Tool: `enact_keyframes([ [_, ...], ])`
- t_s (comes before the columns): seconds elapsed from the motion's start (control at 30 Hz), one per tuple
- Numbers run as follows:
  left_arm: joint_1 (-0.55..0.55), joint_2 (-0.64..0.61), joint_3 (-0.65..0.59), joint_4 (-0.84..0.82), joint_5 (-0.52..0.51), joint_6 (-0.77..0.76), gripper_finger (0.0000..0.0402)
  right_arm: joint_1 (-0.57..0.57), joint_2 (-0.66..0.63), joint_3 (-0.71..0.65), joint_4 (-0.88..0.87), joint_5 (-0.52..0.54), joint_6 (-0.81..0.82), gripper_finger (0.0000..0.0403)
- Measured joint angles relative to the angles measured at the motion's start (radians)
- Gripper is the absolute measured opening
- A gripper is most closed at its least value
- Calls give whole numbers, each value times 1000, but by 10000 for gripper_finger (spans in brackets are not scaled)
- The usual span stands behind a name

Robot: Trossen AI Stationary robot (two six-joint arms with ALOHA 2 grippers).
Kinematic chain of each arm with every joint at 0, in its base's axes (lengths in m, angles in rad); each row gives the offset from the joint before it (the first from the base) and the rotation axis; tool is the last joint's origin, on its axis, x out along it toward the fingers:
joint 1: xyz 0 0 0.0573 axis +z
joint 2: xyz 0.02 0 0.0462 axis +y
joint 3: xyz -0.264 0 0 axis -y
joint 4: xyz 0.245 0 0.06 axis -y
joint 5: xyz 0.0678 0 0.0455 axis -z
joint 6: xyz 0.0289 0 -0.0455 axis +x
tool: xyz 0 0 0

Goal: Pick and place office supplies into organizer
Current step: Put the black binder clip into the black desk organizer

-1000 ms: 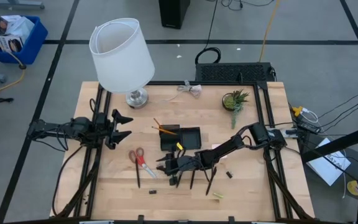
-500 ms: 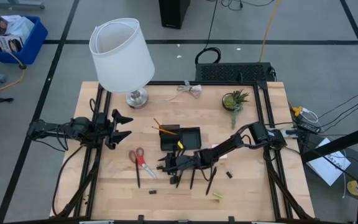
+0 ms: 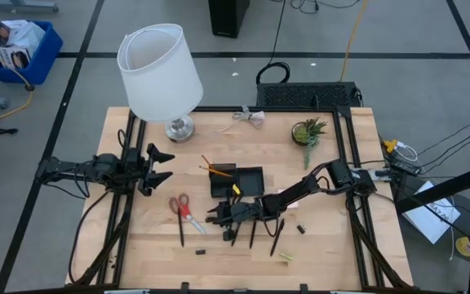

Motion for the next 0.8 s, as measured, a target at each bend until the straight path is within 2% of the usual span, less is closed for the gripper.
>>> enact_keyframes([
  [0.27,0,0,0,0,0,0,319,0,0,0,1,-1,0,8],
  [0.8,0,0,0,0,0,0,319,0,0,0,32,5,-28,8],
])
